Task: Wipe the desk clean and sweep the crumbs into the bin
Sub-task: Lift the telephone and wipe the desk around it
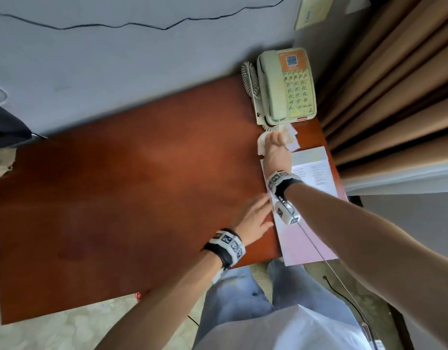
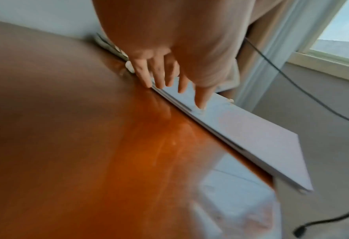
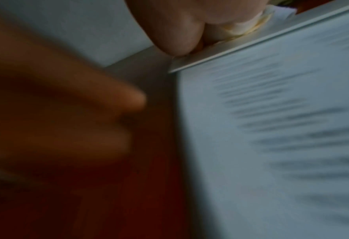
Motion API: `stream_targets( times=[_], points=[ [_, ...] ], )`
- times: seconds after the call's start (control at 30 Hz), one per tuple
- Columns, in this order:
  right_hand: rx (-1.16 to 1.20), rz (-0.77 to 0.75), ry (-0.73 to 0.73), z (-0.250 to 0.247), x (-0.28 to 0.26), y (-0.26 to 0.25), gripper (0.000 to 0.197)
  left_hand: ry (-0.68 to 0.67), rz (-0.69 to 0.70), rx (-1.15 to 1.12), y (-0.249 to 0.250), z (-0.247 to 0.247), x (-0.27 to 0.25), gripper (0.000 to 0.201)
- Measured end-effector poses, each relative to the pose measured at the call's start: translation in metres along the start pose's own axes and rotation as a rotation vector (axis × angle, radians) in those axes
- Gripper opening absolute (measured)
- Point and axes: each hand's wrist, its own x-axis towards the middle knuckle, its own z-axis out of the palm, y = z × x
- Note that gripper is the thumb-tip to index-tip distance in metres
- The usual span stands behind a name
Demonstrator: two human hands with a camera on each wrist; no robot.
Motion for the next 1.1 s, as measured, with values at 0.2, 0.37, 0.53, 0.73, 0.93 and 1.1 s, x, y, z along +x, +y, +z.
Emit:
stream_targets(
  times=[0.2, 0.37, 0.53, 0.73, 0.93, 1.1],
  points=[
    [0.197, -0.244, -0.118, 0.034, -0.03, -0.083, 0.067, 0.365, -0.442, 0.346, -0.088, -0.108, -0.015, 0.093],
    [0.196, -0.417, -0.177, 0.044, -0.027, -0.093, 0.076, 0.158, -0.622, 0.343, -0.121, -0.132, -0.012, 0.148],
    [0.161, -0.215, -0.108, 0.026, 0.029, -0.047, 0.074, 0.081, -0.635, 0.379, -0.124, -0.128, -0.004, 0.151],
    [0.087, -0.012, -0.173, 0.0, 0.096, -0.076, 0.089, 0.153, -0.589, 0.348, -0.123, -0.152, 0.004, 0.148],
    [0.183, 0.039, 0.0, 0.022, 0.081, -0.106, 0.075, 0.085, -0.631, 0.259, -0.138, -0.179, 0.033, 0.155],
    [-0.026, 0.033, -0.082, 0.041, 0.084, -0.107, 0.091, 0.047, -0.602, 0.288, -0.142, -0.181, 0.037, 0.153]
  ],
)
